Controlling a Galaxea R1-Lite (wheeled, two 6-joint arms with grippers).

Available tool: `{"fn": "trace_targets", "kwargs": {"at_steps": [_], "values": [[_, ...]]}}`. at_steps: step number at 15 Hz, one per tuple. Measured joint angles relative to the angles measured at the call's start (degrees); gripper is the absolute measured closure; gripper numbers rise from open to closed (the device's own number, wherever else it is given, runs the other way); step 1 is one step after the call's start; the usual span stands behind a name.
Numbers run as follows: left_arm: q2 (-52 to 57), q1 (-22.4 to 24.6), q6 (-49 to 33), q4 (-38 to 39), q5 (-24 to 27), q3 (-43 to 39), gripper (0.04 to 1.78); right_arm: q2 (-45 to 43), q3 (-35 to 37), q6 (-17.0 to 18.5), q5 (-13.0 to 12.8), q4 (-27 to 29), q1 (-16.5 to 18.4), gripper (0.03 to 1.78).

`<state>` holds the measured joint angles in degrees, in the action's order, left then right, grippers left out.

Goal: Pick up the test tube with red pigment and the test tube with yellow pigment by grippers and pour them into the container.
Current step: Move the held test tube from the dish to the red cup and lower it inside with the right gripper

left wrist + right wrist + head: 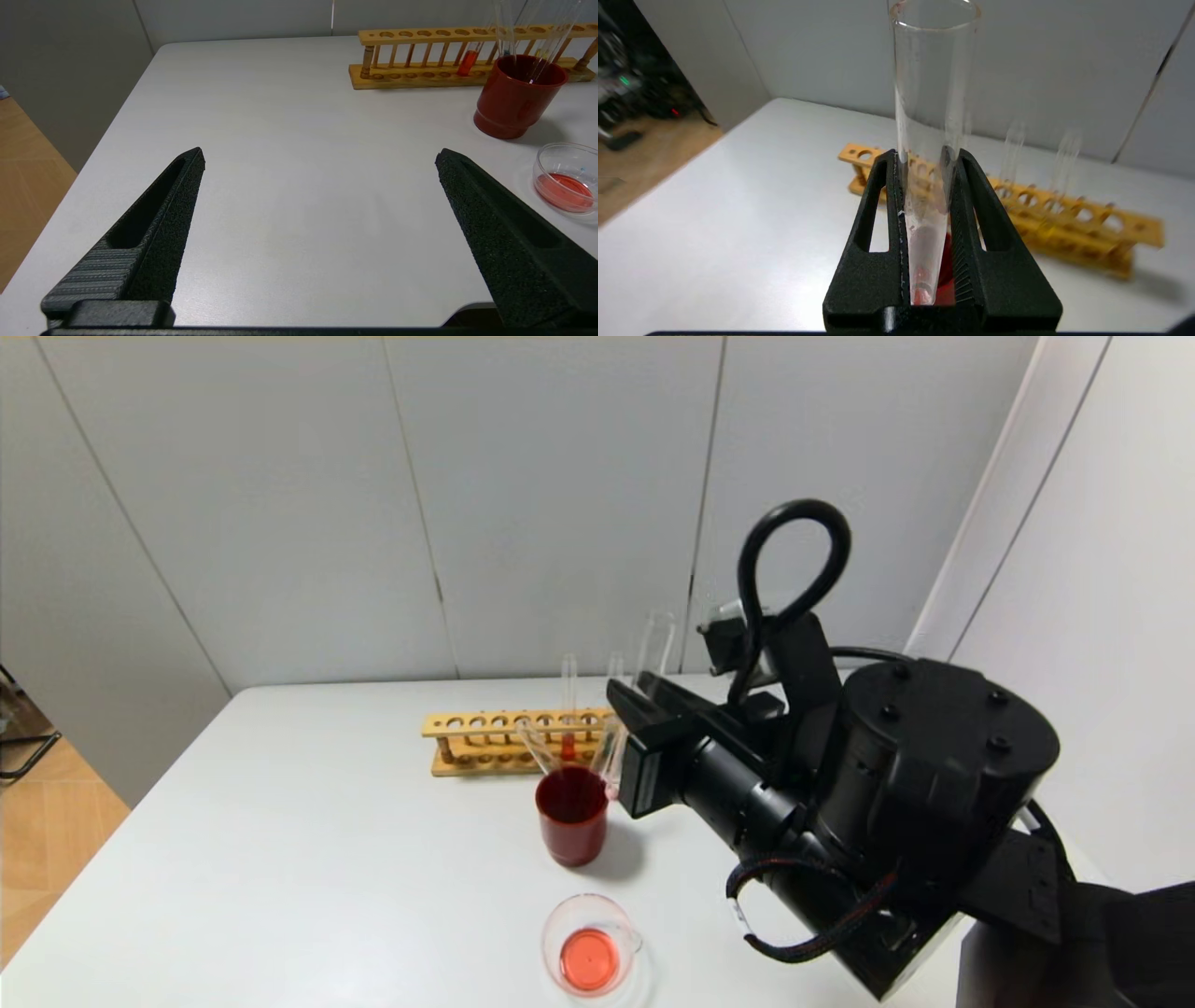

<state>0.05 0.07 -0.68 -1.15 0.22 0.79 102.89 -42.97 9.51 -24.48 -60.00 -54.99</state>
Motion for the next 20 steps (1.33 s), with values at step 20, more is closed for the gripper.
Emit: {"fn": "trace_targets", "kwargs": {"at_steps": [20], "values": [[0.00, 0.00, 0.02, 0.00, 0.00, 0.00, 0.07, 19.47, -14.02, -1.85, 9.29, -2.60, 6.97, 1.47]]}}
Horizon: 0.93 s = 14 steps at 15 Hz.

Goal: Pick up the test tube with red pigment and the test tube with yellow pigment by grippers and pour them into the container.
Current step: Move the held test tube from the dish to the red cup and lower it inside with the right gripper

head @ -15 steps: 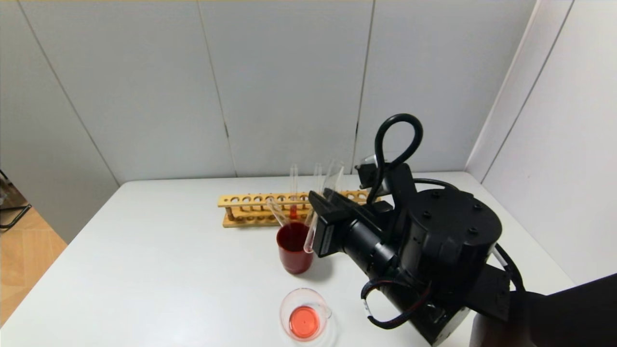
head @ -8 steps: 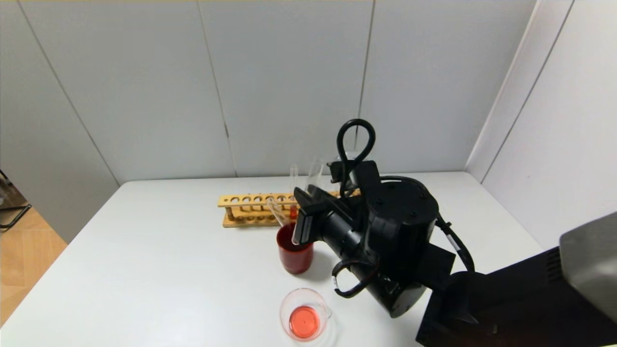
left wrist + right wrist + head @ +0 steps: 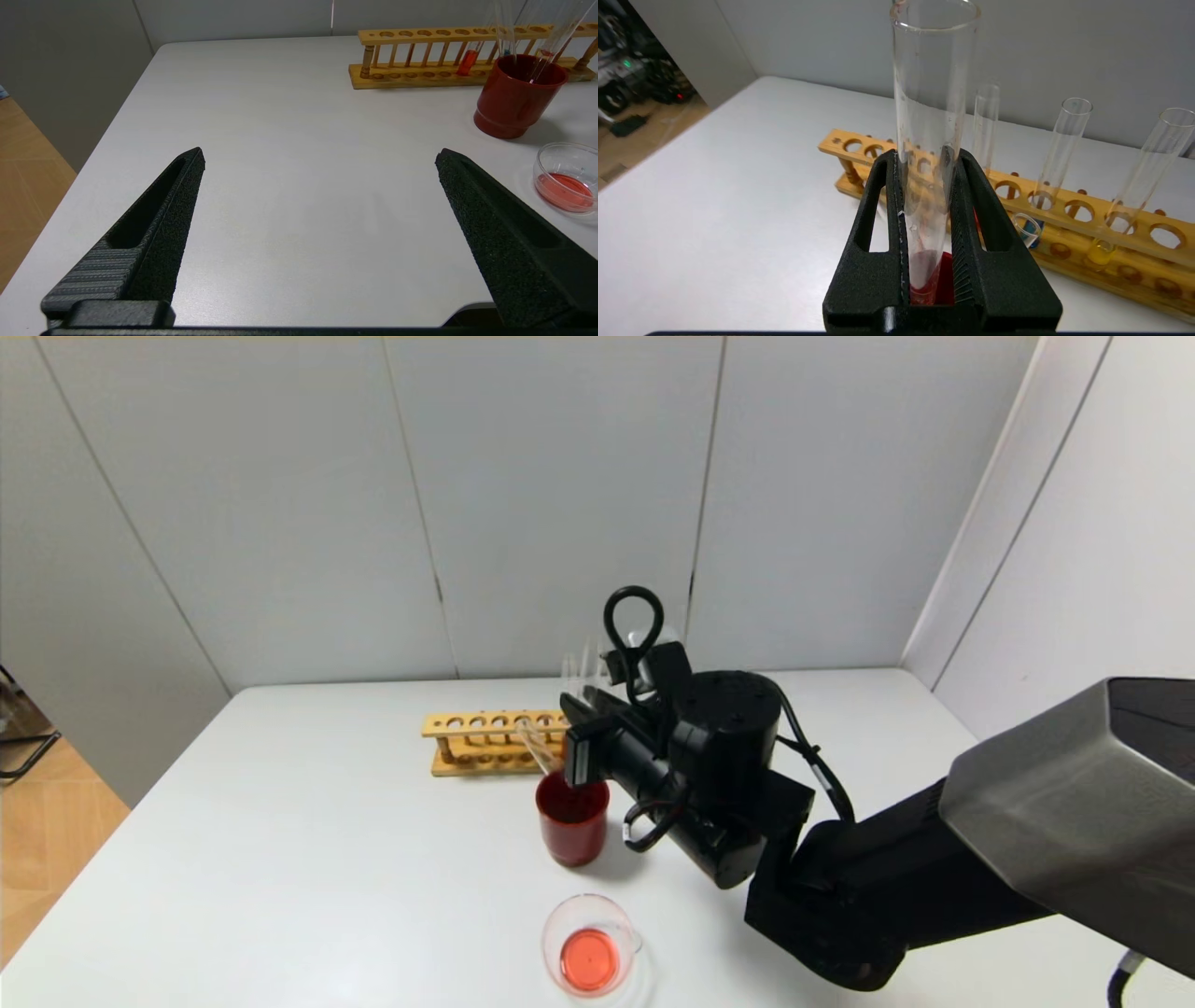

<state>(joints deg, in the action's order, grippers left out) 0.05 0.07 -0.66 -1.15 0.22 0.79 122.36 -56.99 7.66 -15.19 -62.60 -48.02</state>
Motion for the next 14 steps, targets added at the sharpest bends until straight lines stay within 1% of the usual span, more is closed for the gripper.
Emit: {"fn": "trace_targets", "kwargs": {"at_steps": [3, 7, 8, 14], "values": [[0.00, 0.00, -0.02, 0.00, -0.01, 0.00, 0.07, 2.06, -0.11, -0.85, 0.00, -0.05, -0.32, 1.47], [0.00, 0.00, -0.02, 0.00, 0.00, 0.00, 0.07, 4.66, -0.01, -5.32, -0.02, -0.24, -1.23, 1.47], [0.00, 0.00, -0.02, 0.00, 0.02, 0.00, 0.07, 5.16, -0.15, -5.88, 0.01, -0.24, -1.54, 1.47], [0.00, 0.00, 0.00, 0.00, 0.00, 0.00, 0.07, 6.58, 0.29, -7.28, -0.13, -0.38, -2.43, 1.47]]}}
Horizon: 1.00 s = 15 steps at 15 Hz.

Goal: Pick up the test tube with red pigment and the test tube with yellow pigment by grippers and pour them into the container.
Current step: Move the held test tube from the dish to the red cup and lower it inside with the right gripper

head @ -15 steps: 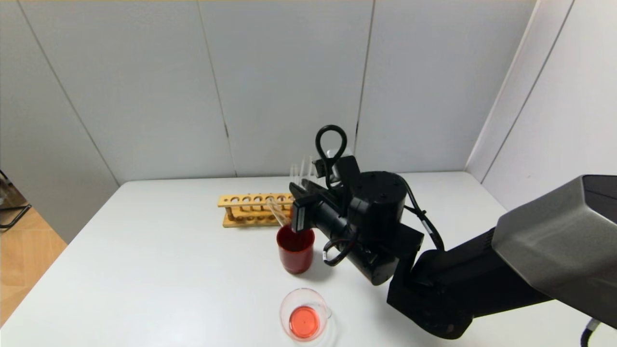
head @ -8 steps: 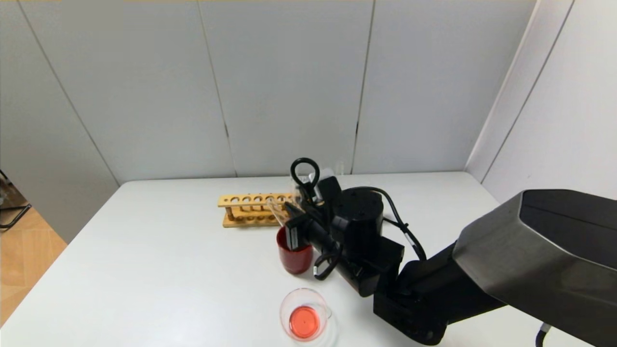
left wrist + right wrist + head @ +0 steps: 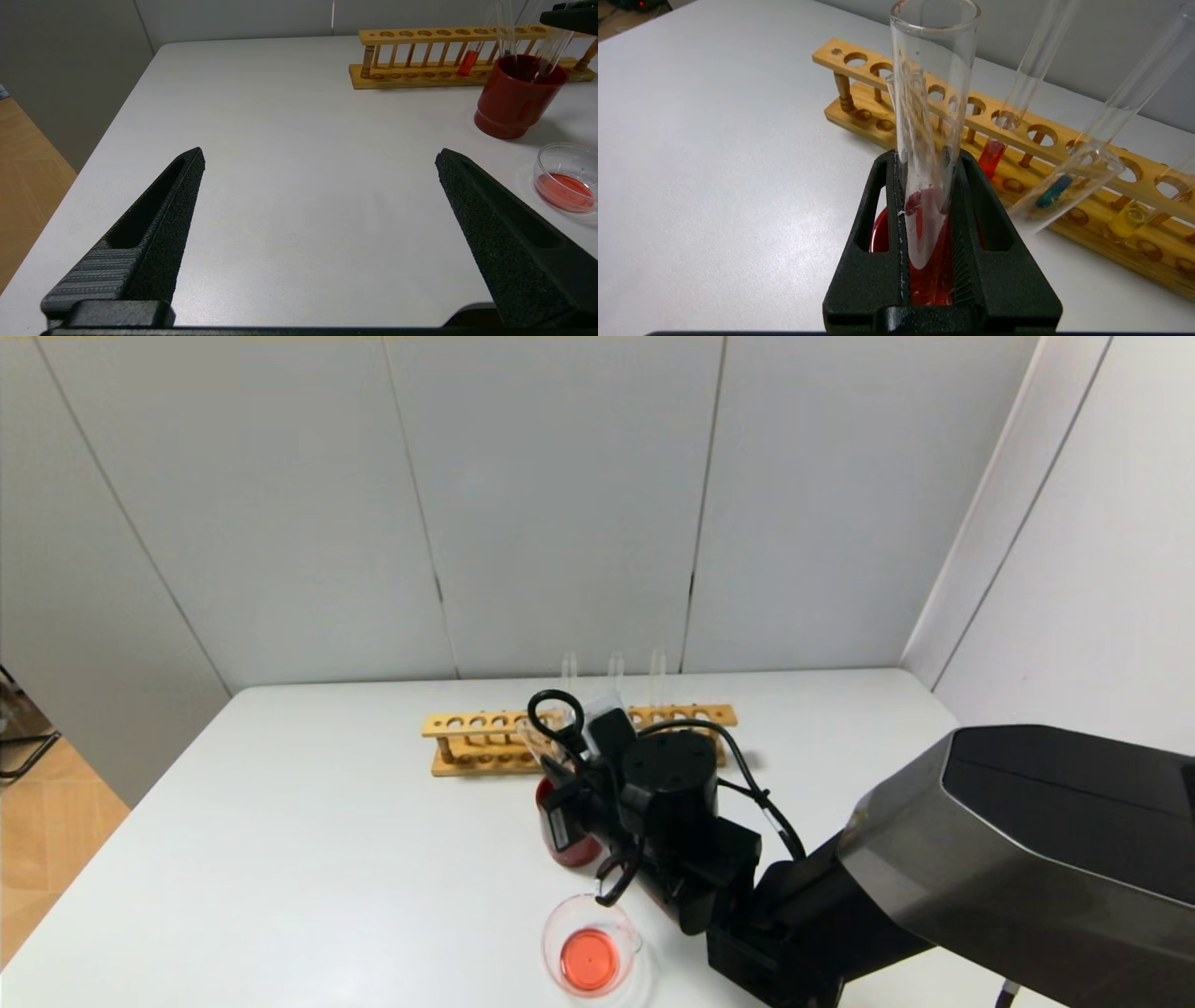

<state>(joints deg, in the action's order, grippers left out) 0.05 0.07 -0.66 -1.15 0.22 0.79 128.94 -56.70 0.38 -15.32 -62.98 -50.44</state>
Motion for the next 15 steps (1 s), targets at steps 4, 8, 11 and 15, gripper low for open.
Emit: {"fn": "trace_targets", "kwargs": {"at_steps": [4, 8, 11, 15], "values": [[0.00, 0.00, -0.02, 0.00, 0.02, 0.00, 0.07, 0.66, 1.22, -1.80, 0.09, -2.89, -1.07, 1.47], [0.00, 0.00, -0.02, 0.02, 0.00, 0.00, 0.07, 1.77, 2.54, -3.75, 0.23, -5.60, -1.27, 1.47], [0.00, 0.00, -0.02, -0.01, 0.00, 0.00, 0.07, 2.05, 2.77, -3.77, 0.20, -5.63, -1.29, 1.38], [0.00, 0.00, -0.02, 0.00, 0.05, 0.00, 0.07, 2.18, 2.82, -3.77, 0.22, -5.62, -1.12, 0.91]]}}
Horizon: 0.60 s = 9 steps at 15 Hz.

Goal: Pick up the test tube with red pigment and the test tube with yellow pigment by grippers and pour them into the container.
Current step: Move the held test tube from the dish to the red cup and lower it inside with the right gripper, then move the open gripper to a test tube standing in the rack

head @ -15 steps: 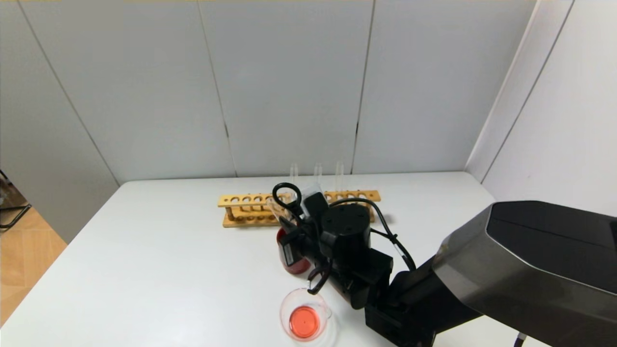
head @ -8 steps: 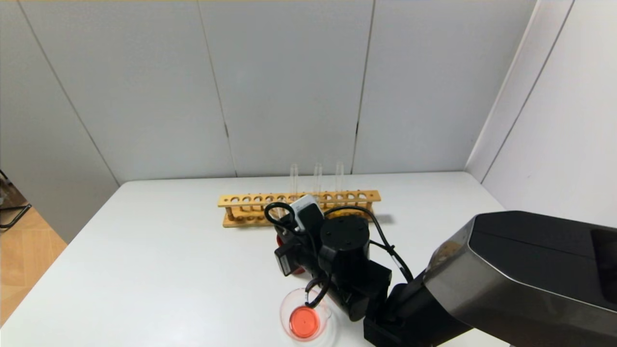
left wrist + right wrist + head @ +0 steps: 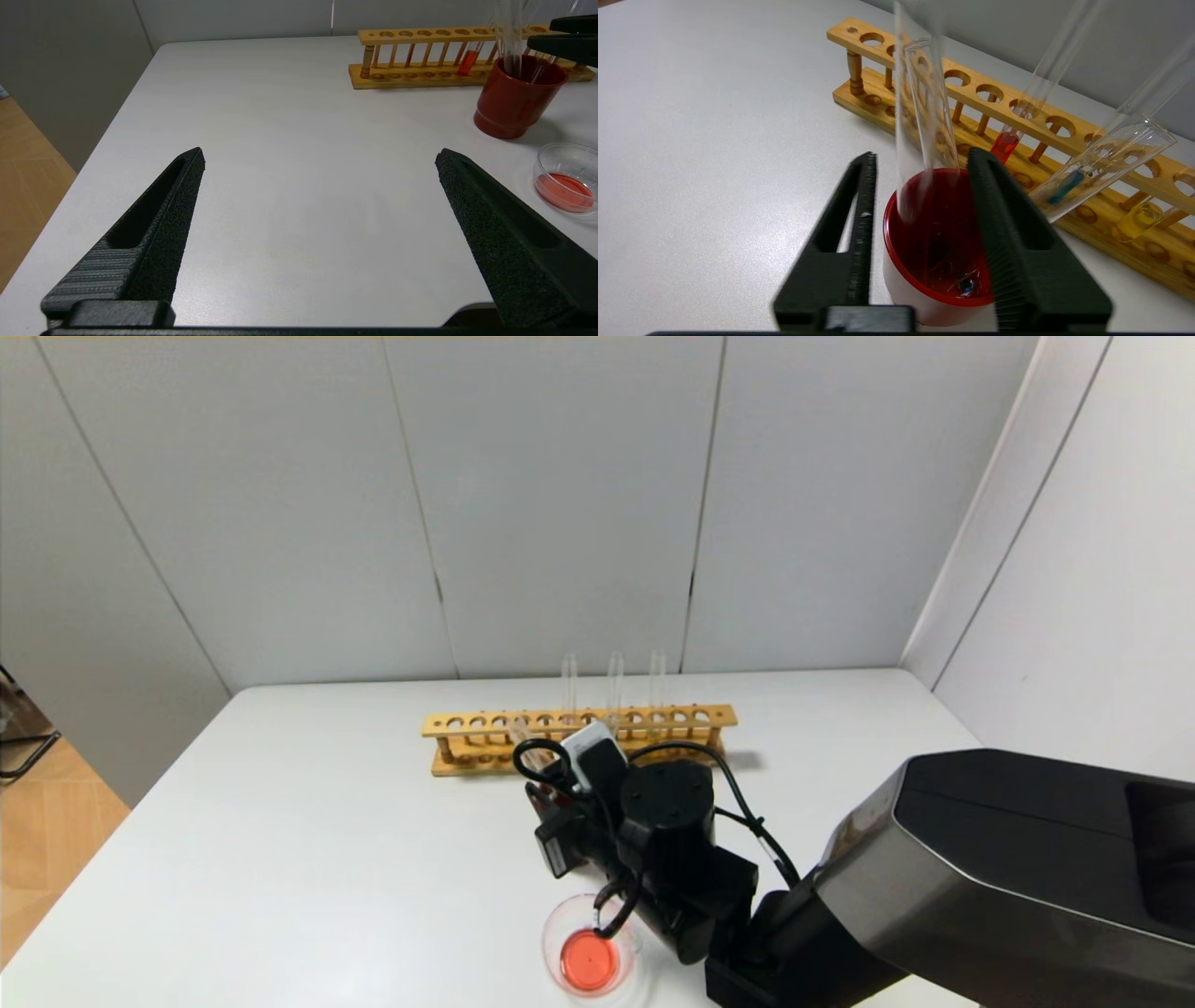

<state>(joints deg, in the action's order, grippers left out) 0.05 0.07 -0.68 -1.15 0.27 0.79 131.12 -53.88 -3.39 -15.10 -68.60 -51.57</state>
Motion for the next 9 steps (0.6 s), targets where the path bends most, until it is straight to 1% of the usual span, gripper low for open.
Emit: {"fn": "trace_targets", "kwargs": {"at_steps": [2, 4, 5, 7, 9], "values": [[0.00, 0.00, 0.00, 0.00, -0.02, 0.00, 0.07, 0.00, 0.02, 0.00, -0.07, -0.01, 0.06, 0.54], [0.00, 0.00, 0.02, 0.00, -0.05, 0.00, 0.07, -0.13, 0.02, 0.00, -0.09, 0.00, 0.22, 0.29], [0.00, 0.00, 0.02, 0.00, -0.05, 0.00, 0.07, -0.39, 0.00, -0.02, -0.09, 0.00, 0.35, 0.19], [0.00, 0.00, 0.00, 0.00, -0.05, 0.00, 0.07, -1.77, -0.33, -0.11, -0.09, 0.02, 0.57, 0.08], [0.00, 0.00, 0.02, 0.00, -0.05, 0.00, 0.07, -4.61, -1.00, -0.49, -0.09, 0.46, 0.69, 0.06]]}}
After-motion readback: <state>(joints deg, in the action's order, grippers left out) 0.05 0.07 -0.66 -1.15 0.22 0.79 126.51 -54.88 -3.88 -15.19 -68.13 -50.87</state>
